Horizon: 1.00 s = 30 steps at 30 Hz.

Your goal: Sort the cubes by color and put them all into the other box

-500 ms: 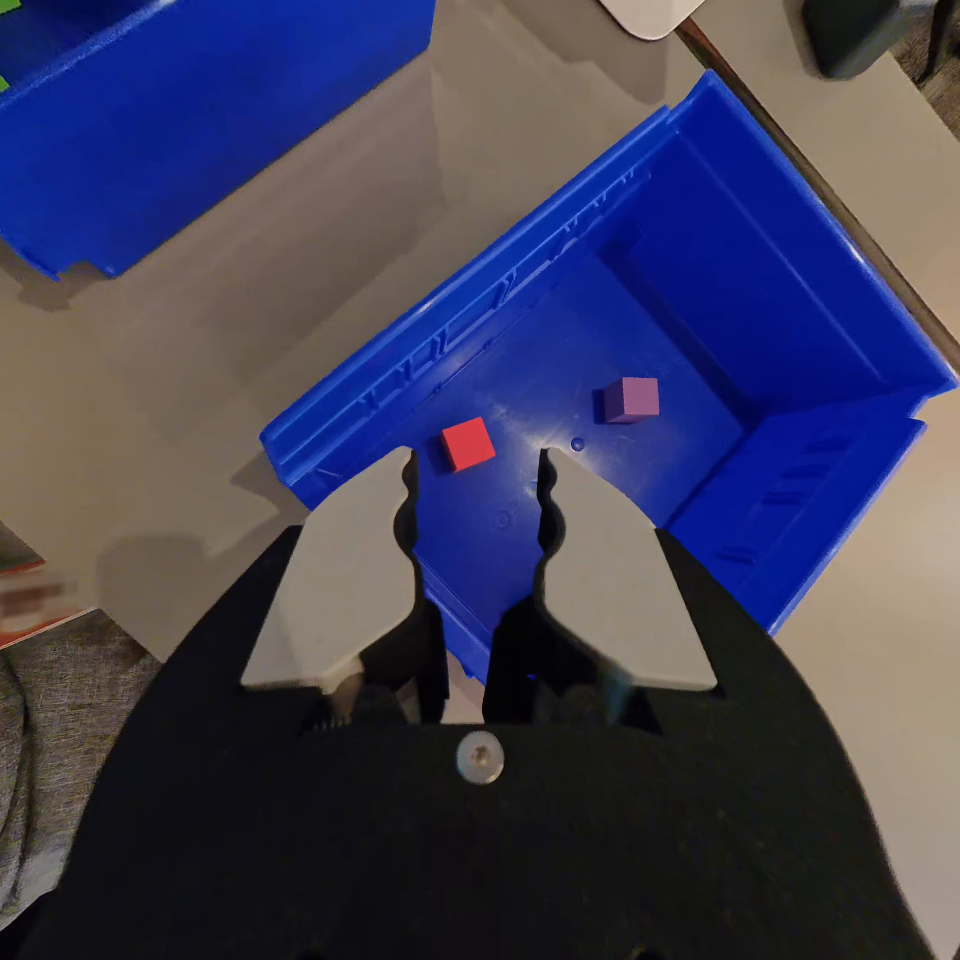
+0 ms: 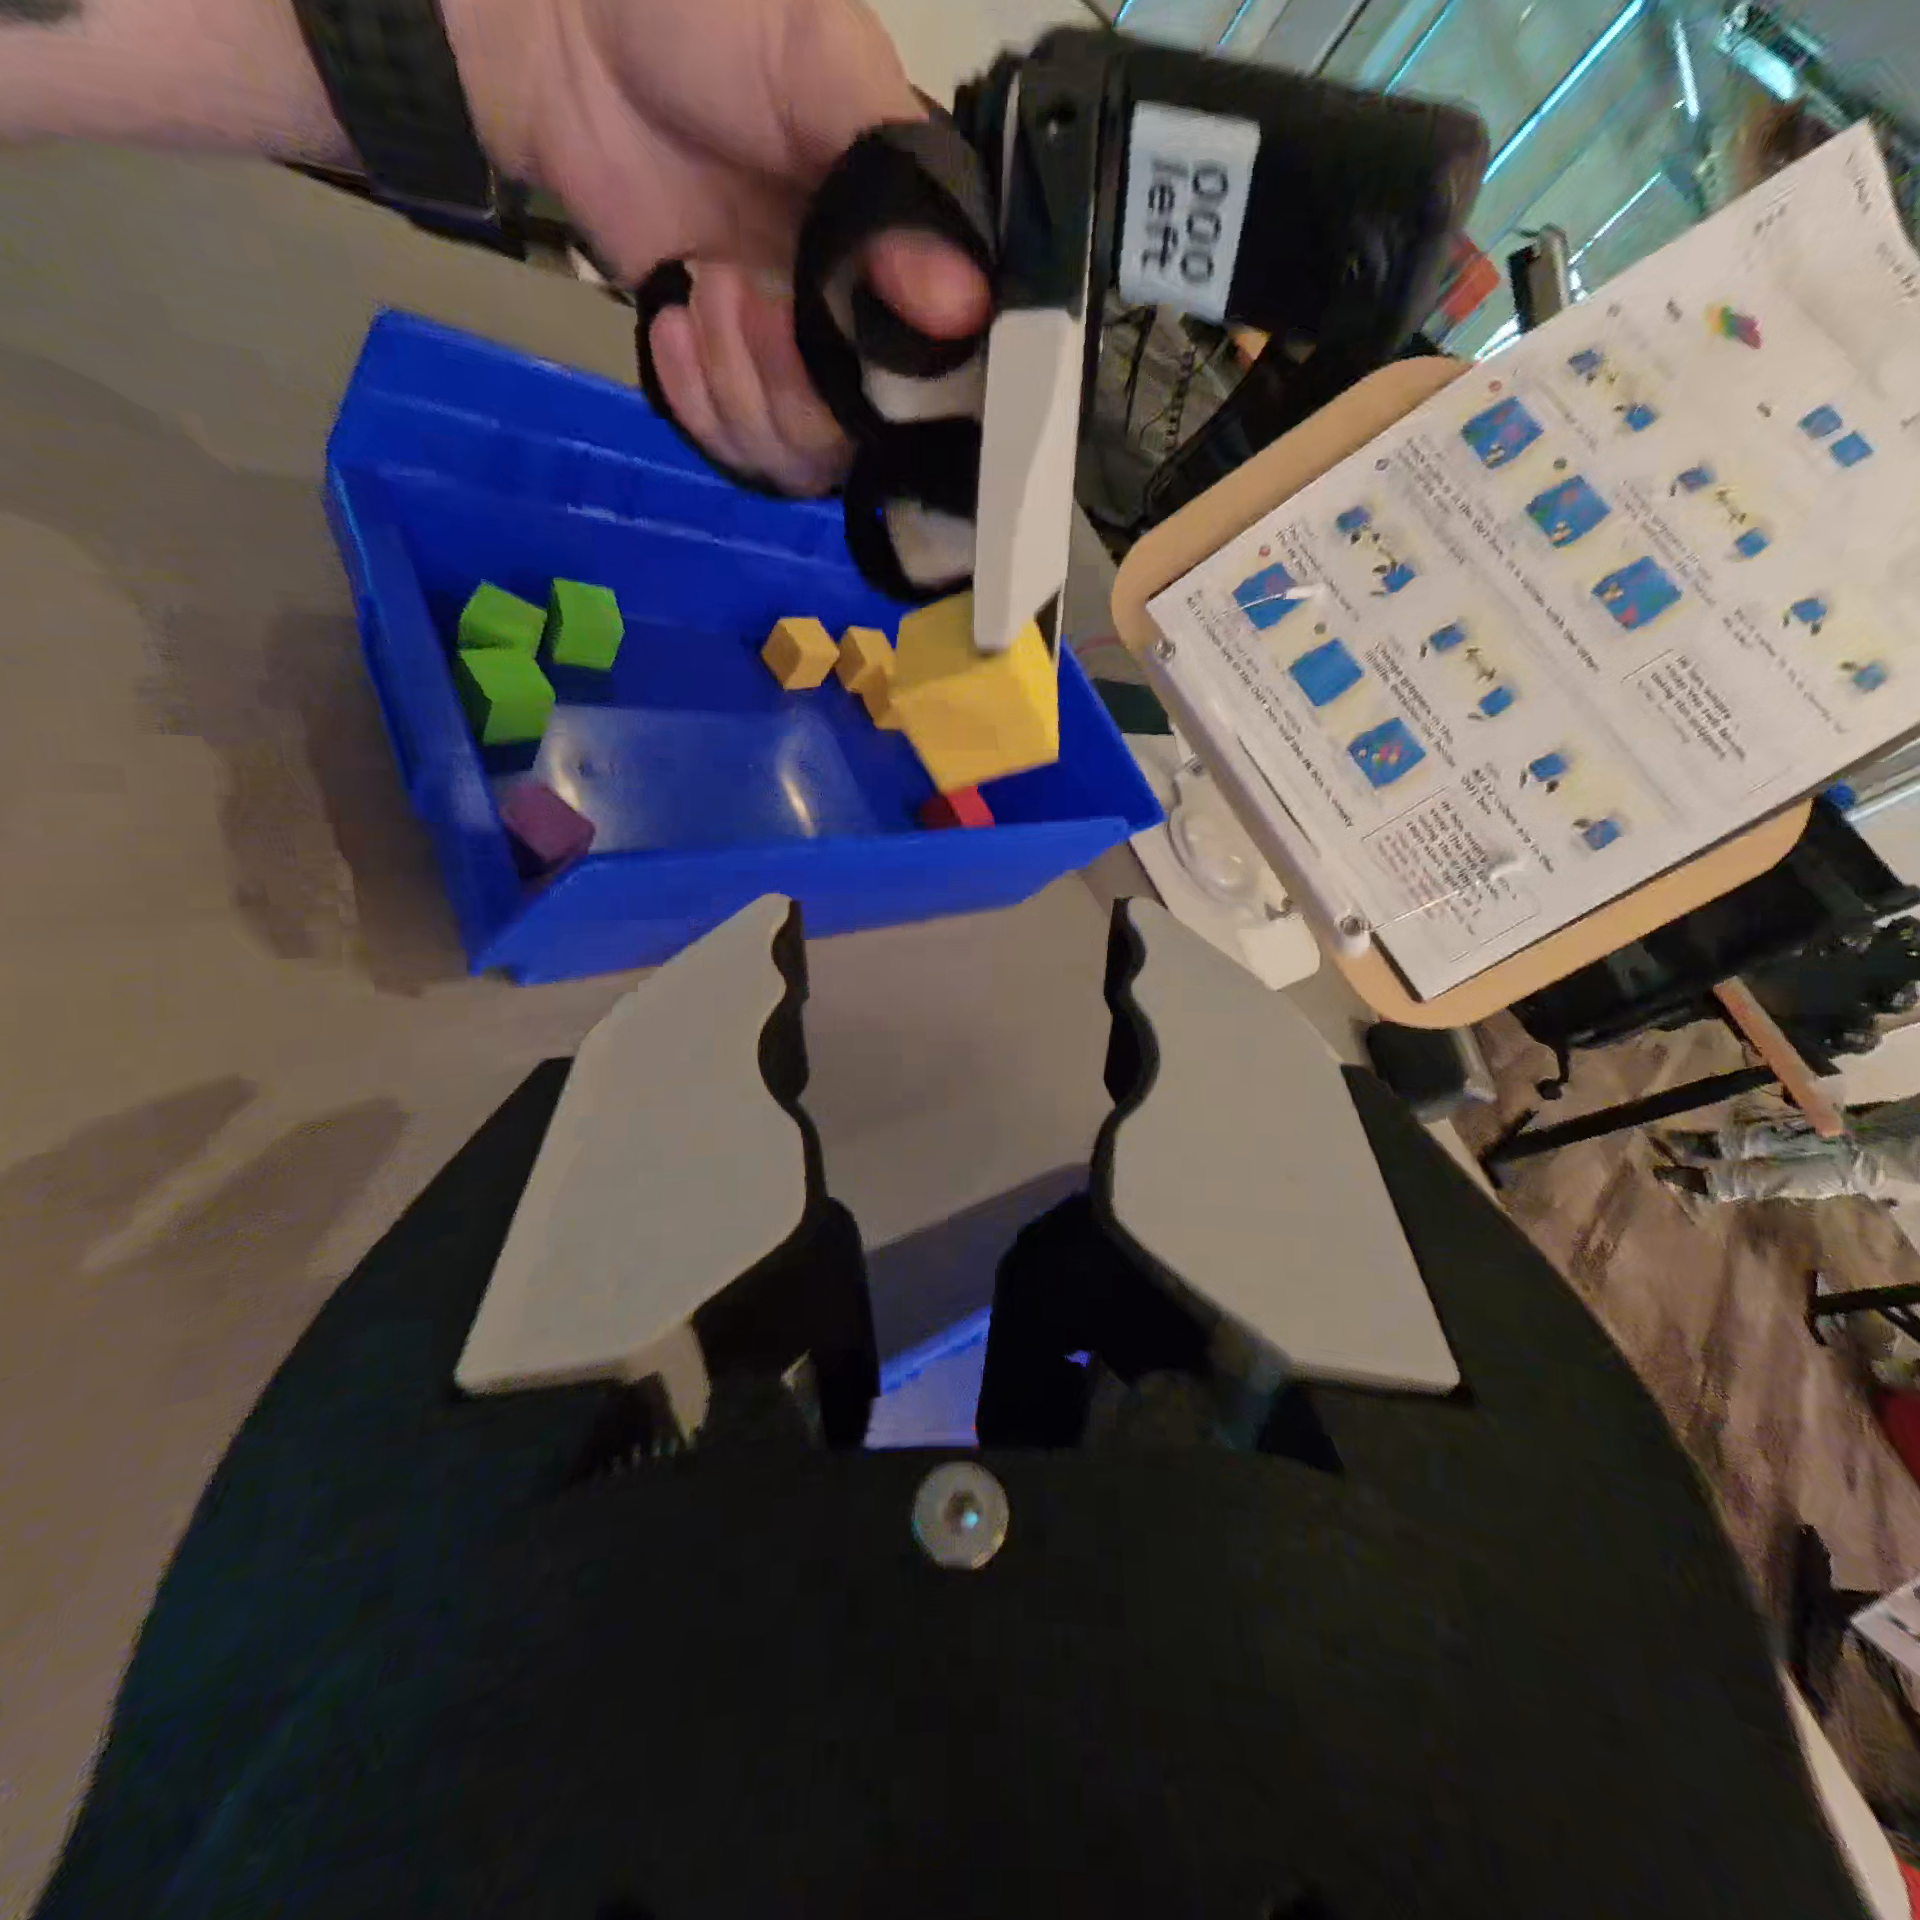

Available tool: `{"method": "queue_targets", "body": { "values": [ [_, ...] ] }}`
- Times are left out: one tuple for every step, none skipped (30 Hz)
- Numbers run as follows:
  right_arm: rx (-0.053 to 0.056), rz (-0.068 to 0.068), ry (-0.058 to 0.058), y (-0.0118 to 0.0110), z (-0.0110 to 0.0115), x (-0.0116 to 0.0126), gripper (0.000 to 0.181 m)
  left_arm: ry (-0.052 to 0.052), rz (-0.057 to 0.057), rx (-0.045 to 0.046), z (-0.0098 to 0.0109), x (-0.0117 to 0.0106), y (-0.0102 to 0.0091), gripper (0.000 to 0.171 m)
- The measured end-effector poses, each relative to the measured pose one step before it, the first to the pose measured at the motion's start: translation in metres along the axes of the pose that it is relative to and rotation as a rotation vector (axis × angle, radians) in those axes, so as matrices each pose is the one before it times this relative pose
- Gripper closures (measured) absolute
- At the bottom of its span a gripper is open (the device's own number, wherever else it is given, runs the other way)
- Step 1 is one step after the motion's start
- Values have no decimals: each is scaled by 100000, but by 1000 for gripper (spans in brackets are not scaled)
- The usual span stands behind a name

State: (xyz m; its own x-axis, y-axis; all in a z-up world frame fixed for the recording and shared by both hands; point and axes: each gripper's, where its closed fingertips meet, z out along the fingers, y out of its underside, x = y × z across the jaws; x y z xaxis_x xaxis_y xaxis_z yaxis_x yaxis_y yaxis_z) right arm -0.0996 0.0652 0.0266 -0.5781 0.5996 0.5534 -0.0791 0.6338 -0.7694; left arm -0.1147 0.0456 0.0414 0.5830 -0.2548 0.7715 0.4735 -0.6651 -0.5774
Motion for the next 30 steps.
{"method": "queue_targets", "body": {
  "values": [
    [900,-1494,1389,-460,181,44,125,4208,-1500,-1196,868,642,17,139],
    [2390,-2035,904,-616,-6,-77,125,2916,-1450,-1906,829,318,111,140],
    [2553,-1870,1023,-655,-131,-91,127,2168,-1268,-1828,746,115,71,139],
    [1510,-2114,473,-485,-128,-162,130,1970,-1147,-1300,661,33,4,140],
    [-779,-2058,689,-114,-18,-67,133,2863,-820,-1561,612,143,24,139],
    [-2827,-1518,-525,328,113,-143,135,3163,-231,-1007,554,222,-37,139],
    [-3201,-783,-878,488,141,-142,138,2005,154,-623,493,105,-88,139],
    [-2122,-943,324,413,35,39,147,587,269,-748,441,-60,-57,139],
    [-806,-1435,469,269,-185,96,150,-176,188,-551,333,-173,-77,139],
    [-367,-141,396,194,-247,167,151,566,595,213,205,-29,-189,139],
    [64,774,-852,113,-282,92,151,557,1614,250,187,17,-200,139],
    [40,862,-688,140,-297,173,152,522,1940,1364,121,95,-362,139],
    [275,584,-84,152,-371,305,152,1294,2639,3824,-48,329,-694,138],
    [69,948,-69,244,-433,393,152,1343,3675,6572,-256,489,-1048,129],
    [-531,1818,-215,419,-445,501,152,-350,4026,7119,-449,363,-1128,121],
    [-1101,2619,-175,585,-468,626,152,-1052,4035,5871,-539,359,-976,118],
    [-3207,3344,-637,1001,-390,710,152,-2077,3551,4333,-581,270,-772,118],
    [-4608,4315,-1790,1378,-282,703,152,-2633,3684,2858,-564,292,-517,118],
    [-5194,5280,-3521,1578,-136,532,151,-3227,3520,1727,-531,285,-279,118],
    [-6768,5974,-6456,1878,78,122,151,-4111,3041,1286,-494,195,-155,118],
    [-8169,5592,-6612,2009,314,46,151,-3401,2864,851,-426,309,-12,119],
    [-6290,3257,-5052,1739,504,67,151,-2616,2533,-103,-341,400,168,122],
    [-5695,2379,-6552,1515,702,-305,151,-3664,1973,-763,-283,207,295,124],
    [-5365,2266,-5567,1273,857,-268,151,-3250,2123,-668,-213,183,328,125],
    [-6349,1474,-3844,1265,955,-90,152,-1672,2068,-606,-159,327,342,128],
    [-7357,129,13,1322,899,418,151,-934,1047,-878,-119,339,386,130],
    [-8285,-675,1937,1498,810,753,151,-612,394,-646,-126,303,369,131],
    [-8347,642,839,1482,755,730,151,-615,446,-666,-127,227,359,134],
    [-5423,2056,-1550,1020,692,469,151,-978,354,-756,-146,110,359,135],
    [-3634,2019,-3847,680,663,114,151,-2074,-2,-249,-195,-114,276,135]
  ]
}}
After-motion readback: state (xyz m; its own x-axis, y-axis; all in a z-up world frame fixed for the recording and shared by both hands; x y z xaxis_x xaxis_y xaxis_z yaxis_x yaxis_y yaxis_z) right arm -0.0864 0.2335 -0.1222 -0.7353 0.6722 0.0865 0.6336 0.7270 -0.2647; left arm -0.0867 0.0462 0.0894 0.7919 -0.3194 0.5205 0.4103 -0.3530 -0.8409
